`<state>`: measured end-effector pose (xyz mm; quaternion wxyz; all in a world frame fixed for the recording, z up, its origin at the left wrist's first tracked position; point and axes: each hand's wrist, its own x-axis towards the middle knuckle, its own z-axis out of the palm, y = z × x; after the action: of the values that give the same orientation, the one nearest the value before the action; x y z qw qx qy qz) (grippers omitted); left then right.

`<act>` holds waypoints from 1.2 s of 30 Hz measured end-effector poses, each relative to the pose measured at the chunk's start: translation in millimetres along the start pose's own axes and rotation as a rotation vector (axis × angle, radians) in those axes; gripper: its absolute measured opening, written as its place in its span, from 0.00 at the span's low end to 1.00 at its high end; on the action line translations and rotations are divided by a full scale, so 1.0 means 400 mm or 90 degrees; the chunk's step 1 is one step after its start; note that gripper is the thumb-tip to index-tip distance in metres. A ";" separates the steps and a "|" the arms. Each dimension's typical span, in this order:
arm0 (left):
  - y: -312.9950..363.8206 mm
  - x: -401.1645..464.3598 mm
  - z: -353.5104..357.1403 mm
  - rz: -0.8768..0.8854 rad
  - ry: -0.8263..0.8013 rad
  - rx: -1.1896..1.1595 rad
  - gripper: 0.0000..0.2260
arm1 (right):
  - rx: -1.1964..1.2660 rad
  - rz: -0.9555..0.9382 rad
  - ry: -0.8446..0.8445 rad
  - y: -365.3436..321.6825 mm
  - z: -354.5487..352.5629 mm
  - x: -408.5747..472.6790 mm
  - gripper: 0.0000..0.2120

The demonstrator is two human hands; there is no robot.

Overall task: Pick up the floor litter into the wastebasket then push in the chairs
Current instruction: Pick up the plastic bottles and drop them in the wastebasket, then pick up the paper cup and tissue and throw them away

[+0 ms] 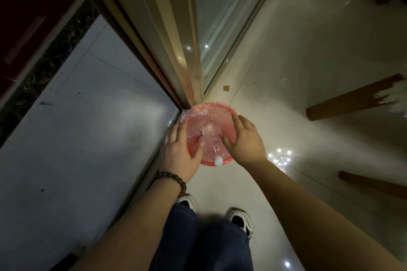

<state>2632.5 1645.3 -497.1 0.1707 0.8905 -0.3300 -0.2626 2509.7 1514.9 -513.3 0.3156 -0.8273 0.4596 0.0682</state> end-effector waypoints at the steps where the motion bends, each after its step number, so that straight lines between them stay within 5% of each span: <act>1: 0.033 -0.020 -0.043 0.010 0.005 0.004 0.33 | -0.006 -0.006 0.017 -0.017 -0.050 -0.039 0.33; 9: 0.314 -0.256 -0.407 0.077 0.026 0.015 0.34 | -0.023 -0.003 0.126 -0.155 -0.488 -0.382 0.32; 18: 0.609 -0.483 -0.603 0.233 0.007 0.030 0.33 | -0.029 0.095 0.287 -0.167 -0.809 -0.744 0.30; 36: 0.864 -0.824 -0.401 0.699 -0.257 0.182 0.33 | 0.143 0.602 0.524 -0.040 -0.687 -1.271 0.30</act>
<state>2341.1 1639.6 -86.1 0.0942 0.5364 -0.7997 -0.2529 2185.0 1725.0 -83.7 0.1336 -0.4556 0.8631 -0.1722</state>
